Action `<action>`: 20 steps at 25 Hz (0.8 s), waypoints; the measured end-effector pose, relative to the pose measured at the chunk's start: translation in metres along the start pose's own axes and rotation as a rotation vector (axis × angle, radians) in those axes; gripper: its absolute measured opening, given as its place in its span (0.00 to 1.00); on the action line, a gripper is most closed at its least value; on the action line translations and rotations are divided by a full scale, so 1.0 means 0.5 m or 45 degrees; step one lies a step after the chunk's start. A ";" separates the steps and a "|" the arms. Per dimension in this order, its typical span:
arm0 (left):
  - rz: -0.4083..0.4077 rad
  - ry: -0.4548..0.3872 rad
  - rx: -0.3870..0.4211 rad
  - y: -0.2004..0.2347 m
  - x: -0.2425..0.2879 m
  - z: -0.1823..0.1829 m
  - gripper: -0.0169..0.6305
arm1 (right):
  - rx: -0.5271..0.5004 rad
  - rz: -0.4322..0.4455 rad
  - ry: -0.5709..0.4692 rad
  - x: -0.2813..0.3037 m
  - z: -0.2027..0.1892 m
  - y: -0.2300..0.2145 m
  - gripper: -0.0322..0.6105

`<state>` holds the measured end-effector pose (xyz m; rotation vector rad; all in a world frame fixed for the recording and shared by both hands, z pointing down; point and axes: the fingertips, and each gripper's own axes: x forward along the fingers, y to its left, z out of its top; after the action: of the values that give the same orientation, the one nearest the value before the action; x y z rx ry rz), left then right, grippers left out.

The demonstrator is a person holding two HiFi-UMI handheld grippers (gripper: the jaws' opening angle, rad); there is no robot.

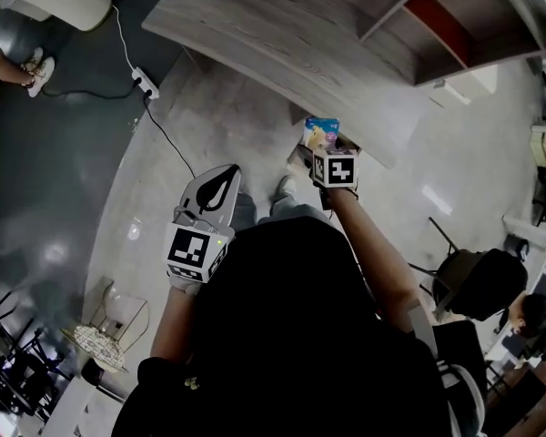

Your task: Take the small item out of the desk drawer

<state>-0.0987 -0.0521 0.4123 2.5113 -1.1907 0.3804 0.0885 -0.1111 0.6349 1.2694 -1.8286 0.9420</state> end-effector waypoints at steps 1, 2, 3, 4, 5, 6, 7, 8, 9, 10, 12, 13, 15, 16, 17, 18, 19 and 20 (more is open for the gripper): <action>-0.004 -0.009 0.002 0.004 0.001 0.005 0.04 | -0.003 0.017 -0.030 -0.017 0.018 0.012 0.74; -0.008 -0.016 0.004 0.009 0.002 0.010 0.04 | -0.005 0.030 -0.060 -0.033 0.034 0.022 0.74; -0.012 -0.023 0.006 0.014 0.003 0.015 0.04 | -0.007 0.041 -0.091 -0.050 0.051 0.032 0.74; -0.016 -0.030 0.009 0.019 0.003 0.020 0.04 | -0.009 0.053 -0.122 -0.068 0.068 0.043 0.74; -0.019 -0.036 0.012 0.024 0.004 0.025 0.04 | -0.013 0.066 -0.154 -0.086 0.086 0.055 0.74; -0.021 -0.042 0.015 0.028 0.004 0.029 0.04 | -0.019 0.080 -0.187 -0.105 0.104 0.066 0.74; -0.024 -0.049 0.017 0.032 0.005 0.034 0.04 | -0.028 0.095 -0.220 -0.125 0.122 0.078 0.74; -0.028 -0.055 0.019 0.036 0.007 0.039 0.04 | -0.041 0.107 -0.254 -0.144 0.140 0.089 0.74; -0.032 -0.062 0.022 0.040 0.008 0.044 0.04 | -0.057 0.117 -0.289 -0.164 0.158 0.099 0.74; -0.035 -0.069 0.025 0.045 0.008 0.050 0.04 | -0.075 0.125 -0.325 -0.184 0.176 0.109 0.74; -0.039 -0.082 0.034 0.054 0.009 0.063 0.04 | -0.108 0.144 -0.400 -0.223 0.209 0.130 0.74; -0.040 -0.089 0.038 0.058 0.010 0.070 0.04 | -0.122 0.157 -0.438 -0.242 0.225 0.139 0.74; -0.043 -0.103 0.047 0.066 0.012 0.083 0.04 | -0.145 0.183 -0.517 -0.276 0.255 0.156 0.74; -0.044 -0.109 0.052 0.070 0.013 0.090 0.04 | -0.156 0.192 -0.555 -0.293 0.268 0.163 0.74; -0.043 -0.115 0.056 0.073 0.014 0.095 0.04 | -0.168 0.201 -0.594 -0.309 0.280 0.170 0.74; -0.042 -0.120 0.058 0.077 0.014 0.101 0.04 | -0.179 0.210 -0.632 -0.325 0.290 0.177 0.74; -0.041 -0.125 0.061 0.080 0.014 0.105 0.04 | -0.191 0.218 -0.665 -0.339 0.300 0.183 0.74; -0.041 -0.129 0.063 0.083 0.015 0.110 0.04 | -0.206 0.221 -0.695 -0.353 0.308 0.188 0.74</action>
<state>-0.1211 -0.1043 0.3728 2.6167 -1.1899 0.2807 0.0236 -0.1434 0.3932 1.3708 -2.4120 0.5449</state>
